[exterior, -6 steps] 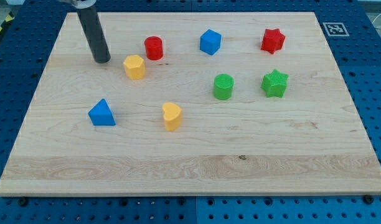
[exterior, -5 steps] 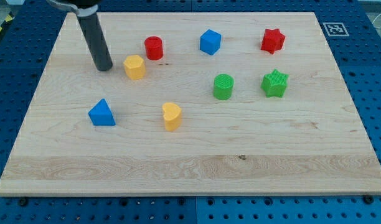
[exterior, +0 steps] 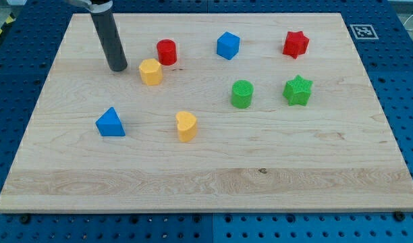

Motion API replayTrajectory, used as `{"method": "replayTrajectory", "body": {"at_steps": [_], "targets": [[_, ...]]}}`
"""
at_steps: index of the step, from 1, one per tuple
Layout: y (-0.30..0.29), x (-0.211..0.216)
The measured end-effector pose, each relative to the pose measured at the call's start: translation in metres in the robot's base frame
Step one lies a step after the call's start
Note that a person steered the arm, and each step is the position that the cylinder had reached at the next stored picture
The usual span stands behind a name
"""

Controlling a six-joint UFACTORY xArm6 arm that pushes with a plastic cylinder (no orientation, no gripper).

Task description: Push yellow hexagon towards down and right

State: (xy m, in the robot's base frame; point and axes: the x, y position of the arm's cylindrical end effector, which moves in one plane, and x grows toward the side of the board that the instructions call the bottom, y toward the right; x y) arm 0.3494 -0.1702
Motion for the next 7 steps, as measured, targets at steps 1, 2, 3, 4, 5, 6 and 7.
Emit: {"method": "replayTrajectory", "body": {"at_steps": [1,2,3,4,5,6,7], "targets": [[0.019,-0.004],[0.044,-0.004],[0.045,-0.003],[0.045,0.018],[0.051,0.028],[0.055,0.032],[0.032,0.037]]}}
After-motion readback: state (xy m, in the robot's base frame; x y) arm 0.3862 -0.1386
